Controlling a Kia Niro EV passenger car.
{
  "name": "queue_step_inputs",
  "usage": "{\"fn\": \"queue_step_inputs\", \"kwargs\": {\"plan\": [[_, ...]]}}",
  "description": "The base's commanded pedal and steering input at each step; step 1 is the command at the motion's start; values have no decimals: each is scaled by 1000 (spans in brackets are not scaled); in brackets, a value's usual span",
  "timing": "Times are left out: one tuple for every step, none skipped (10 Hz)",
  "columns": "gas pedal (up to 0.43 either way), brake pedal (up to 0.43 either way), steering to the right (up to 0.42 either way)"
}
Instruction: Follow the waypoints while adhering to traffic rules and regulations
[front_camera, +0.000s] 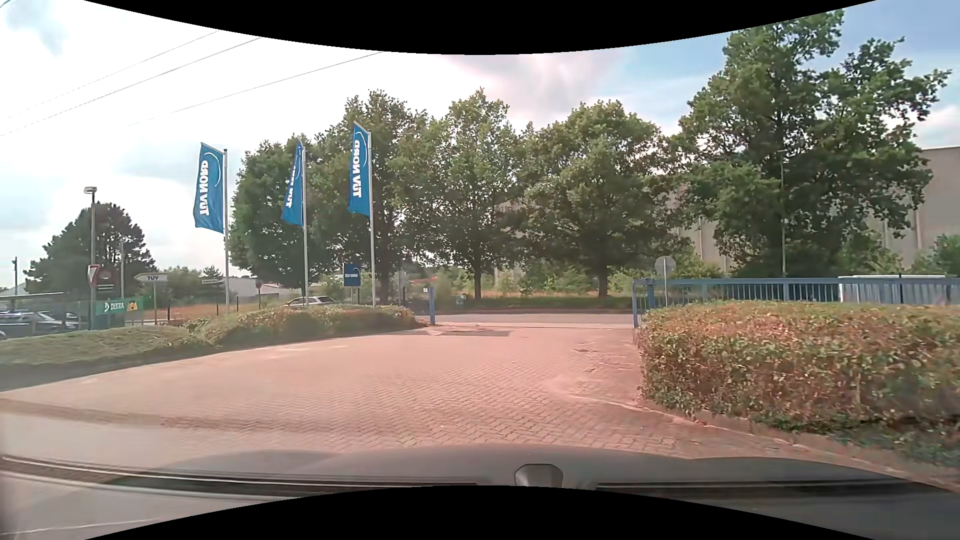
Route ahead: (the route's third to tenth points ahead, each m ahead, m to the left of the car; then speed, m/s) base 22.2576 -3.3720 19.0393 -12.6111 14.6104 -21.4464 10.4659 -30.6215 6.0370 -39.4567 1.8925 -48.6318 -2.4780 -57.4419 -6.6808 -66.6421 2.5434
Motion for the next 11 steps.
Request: {"fn": "queue_step_inputs", "kwargs": {"plan": [[0,30,-182],[0,24,-161],[0,6,-141],[0,0,-123],[0,0,-99],[0,0,-80],[0,0,-64],[0,24,-54],[0,43,-49],[0,37,-49],[0,49,-48]]}}
